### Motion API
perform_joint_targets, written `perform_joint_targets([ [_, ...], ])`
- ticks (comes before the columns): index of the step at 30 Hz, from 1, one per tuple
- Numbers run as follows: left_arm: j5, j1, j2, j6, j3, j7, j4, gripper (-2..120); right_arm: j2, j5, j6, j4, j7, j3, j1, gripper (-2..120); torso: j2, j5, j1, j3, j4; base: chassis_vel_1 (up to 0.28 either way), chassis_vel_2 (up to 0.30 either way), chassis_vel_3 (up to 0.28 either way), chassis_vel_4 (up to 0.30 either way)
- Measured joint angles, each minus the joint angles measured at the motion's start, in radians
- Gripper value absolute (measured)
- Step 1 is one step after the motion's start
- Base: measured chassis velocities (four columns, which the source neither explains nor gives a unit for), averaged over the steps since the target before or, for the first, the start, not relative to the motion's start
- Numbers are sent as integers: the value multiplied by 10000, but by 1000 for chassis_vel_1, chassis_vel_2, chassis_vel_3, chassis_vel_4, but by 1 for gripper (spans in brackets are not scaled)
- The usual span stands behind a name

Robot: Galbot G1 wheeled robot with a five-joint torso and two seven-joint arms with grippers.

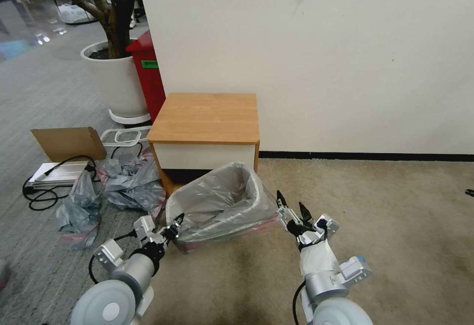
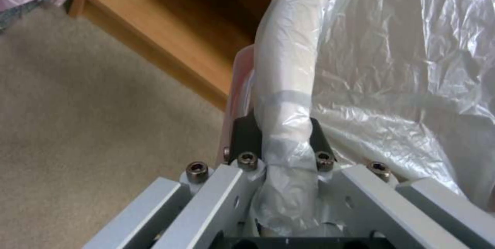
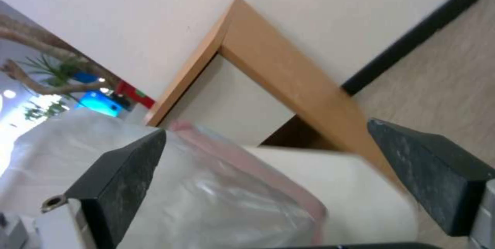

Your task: Pick up the garbage bag from the table and place it over the trash can.

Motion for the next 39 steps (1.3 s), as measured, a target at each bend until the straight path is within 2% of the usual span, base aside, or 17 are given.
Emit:
perform_joint_targets([
  [5,-49,-76,-15,1,-25,16,-18,4,-6,843,-278,-77,-52,91,95,100,0,-1,0,0,0,0,0,0,0],
  [13,-54,-72,-66,-15,-42,16,-115,4,70,713,-341,-360,-232,28,125,100,1,-2,0,0,-1,0,0,0,0],
  [17,-125,-47,-66,-23,-94,15,-239,4,70,678,-328,-568,-252,42,203,96,0,-2,0,0,0,0,0,0,0],
  [23,-149,-21,-86,-30,-94,16,-329,4,129,688,-280,-710,-240,29,252,74,0,-2,0,0,-1,0,0,0,0],
  [24,-149,-21,-86,-30,-94,16,-329,4,129,688,-280,-710,-240,29,252,74,0,-2,0,0,-1,0,0,0,0],
  [26,-142,-17,-89,-33,-96,15,-330,4,155,688,-262,-657,-234,0,254,63,0,-2,0,0,-1,0,0,0,0],
  [29,-136,-15,-91,-37,-99,15,-331,4,169,688,-259,-622,-230,-7,267,55,1,-2,0,0,-1,0,0,0,0],
  [32,-119,3,-128,-43,-85,16,-331,4,214,661,-234,-622,-214,-13,314,39,0,-2,0,0,0,0,0,0,0],
  [33,-119,3,-128,-43,-85,16,-331,4,214,661,-234,-622,-214,-13,314,39,0,-2,0,0,0,0,0,0,0],
  [36,-110,12,-153,-43,-41,16,-331,4,246,627,-198,-683,-200,-14,321,25,0,-2,0,0,0,0,0,0,0],
  [39,-105,14,-154,-44,-27,16,-335,4,259,609,-166,-698,-190,-12,329,17,1,-2,0,0,0,0,0,0,0],
])
